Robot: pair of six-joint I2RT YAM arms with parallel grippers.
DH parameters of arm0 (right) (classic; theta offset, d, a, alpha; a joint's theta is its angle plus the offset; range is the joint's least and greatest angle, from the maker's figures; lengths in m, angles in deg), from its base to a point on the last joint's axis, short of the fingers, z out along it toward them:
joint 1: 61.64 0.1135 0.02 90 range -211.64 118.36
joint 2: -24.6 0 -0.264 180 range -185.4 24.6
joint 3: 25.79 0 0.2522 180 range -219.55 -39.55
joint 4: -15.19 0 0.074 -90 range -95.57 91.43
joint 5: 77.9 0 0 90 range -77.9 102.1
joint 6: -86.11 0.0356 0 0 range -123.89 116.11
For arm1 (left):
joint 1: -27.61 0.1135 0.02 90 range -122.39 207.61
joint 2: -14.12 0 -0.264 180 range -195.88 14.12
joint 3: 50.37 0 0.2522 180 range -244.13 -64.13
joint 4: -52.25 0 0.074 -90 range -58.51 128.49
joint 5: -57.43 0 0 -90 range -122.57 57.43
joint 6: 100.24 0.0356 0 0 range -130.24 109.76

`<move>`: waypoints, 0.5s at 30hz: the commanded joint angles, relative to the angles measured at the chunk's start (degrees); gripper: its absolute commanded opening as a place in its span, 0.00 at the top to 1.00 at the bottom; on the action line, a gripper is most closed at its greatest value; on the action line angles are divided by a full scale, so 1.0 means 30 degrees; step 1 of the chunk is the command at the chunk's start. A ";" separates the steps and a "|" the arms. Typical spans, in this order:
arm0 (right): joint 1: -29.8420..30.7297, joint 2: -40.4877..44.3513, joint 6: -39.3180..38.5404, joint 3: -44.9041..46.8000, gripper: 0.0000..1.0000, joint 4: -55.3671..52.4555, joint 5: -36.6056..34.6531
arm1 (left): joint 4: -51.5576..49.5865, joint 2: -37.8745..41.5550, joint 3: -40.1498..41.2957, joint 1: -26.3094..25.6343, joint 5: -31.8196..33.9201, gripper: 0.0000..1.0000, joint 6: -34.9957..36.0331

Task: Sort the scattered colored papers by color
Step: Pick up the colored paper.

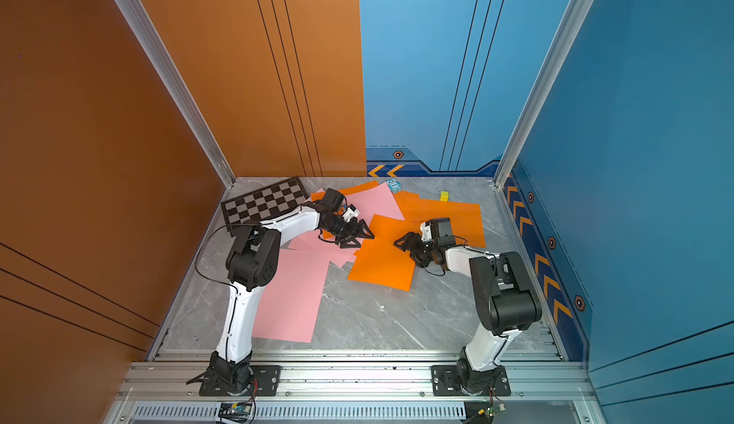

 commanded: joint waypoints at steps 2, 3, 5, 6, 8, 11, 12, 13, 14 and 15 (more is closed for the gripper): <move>-0.0213 0.1145 -0.1069 -0.0026 0.40 -0.1733 -0.0357 | -0.0511 -0.0337 0.0184 0.0042 -0.0061 0.23 -0.0081; -0.0238 0.1157 -0.1210 -0.0117 0.45 -0.2058 -0.0470 | -0.0494 -0.0331 0.0180 0.0034 -0.0059 0.23 -0.0083; -0.0252 0.1134 -0.1663 -0.0439 0.59 -0.3043 -0.0795 | -0.0513 -0.0364 0.0100 0.0005 -0.0034 0.23 -0.0113; -0.0252 0.1149 -0.1889 -0.0551 0.64 -0.3439 -0.0952 | -0.0497 -0.0367 0.0067 0.0004 -0.0041 0.23 -0.0150; -0.0289 0.1209 -0.2266 -0.0649 0.74 -0.4027 -0.1288 | -0.0486 -0.0367 0.0034 -0.0021 -0.0073 0.23 -0.0158; -0.0270 0.1144 -0.2772 -0.0913 0.91 -0.4885 -0.1814 | -0.0497 -0.0309 -0.0024 -0.0036 -0.0075 0.23 -0.0186; -0.0265 0.1051 -0.3015 -0.1063 0.97 -0.5161 -0.1909 | -0.0484 -0.0280 -0.0068 -0.0025 -0.0088 0.23 -0.0179; -0.0265 0.0979 -0.3291 -0.1292 1.00 -0.5566 -0.2004 | -0.0492 -0.0229 -0.0083 -0.0025 -0.0118 0.23 -0.0212; -0.0265 0.0954 -0.3621 -0.1543 1.00 -0.5973 -0.2111 | -0.0515 -0.0120 -0.0127 -0.0025 -0.0108 0.23 -0.0206; -0.0265 0.1000 -0.3982 -0.1762 1.00 -0.6329 -0.2205 | -0.0467 0.0000 -0.0164 0.0003 -0.0102 0.23 -0.0213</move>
